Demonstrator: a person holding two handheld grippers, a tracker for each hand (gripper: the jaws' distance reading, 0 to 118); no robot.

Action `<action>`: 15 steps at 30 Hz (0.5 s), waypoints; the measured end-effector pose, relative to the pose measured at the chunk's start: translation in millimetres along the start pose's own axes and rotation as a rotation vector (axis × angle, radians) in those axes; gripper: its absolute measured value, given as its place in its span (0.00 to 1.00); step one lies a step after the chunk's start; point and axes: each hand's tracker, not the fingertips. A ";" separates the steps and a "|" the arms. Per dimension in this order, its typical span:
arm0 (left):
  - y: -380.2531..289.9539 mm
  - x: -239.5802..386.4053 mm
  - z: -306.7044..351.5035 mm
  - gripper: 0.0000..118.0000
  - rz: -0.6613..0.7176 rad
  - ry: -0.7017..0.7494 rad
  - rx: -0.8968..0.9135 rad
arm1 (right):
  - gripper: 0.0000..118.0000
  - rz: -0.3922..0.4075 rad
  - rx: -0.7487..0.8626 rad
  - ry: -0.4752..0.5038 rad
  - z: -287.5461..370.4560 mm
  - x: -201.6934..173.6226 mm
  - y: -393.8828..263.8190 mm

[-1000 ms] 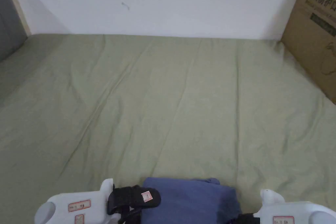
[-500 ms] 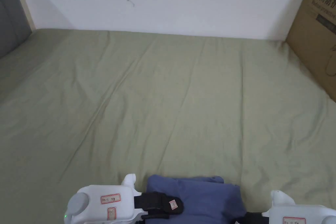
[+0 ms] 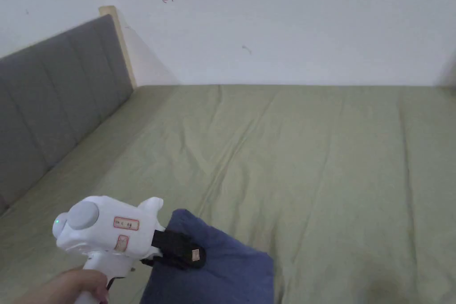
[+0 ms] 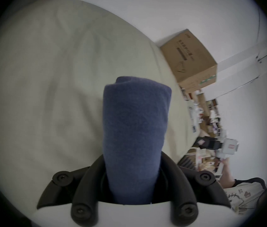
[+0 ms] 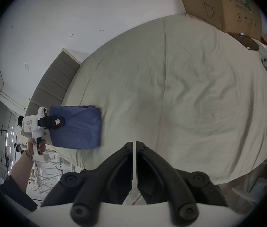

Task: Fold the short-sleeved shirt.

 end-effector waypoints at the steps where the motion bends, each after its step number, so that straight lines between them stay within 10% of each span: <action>1: 8.2 -12.9 13.7 0.17 0.004 0.065 -0.004 | 0.02 0.000 0.002 -0.006 1.7 -2.0 0.1; 11: 33.2 -98.5 87.8 0.21 0.034 0.485 -0.040 | 0.02 0.046 -0.031 -0.072 -14.6 -11.7 8.9; 13: 28.8 -104.1 99.5 0.43 0.047 0.580 0.004 | 0.02 0.049 -0.041 -0.061 -17.5 -16.0 9.0; 15: 23.2 -109.1 112.4 0.99 0.063 0.609 0.047 | 0.02 0.058 -0.048 -0.052 -20.7 -18.3 9.0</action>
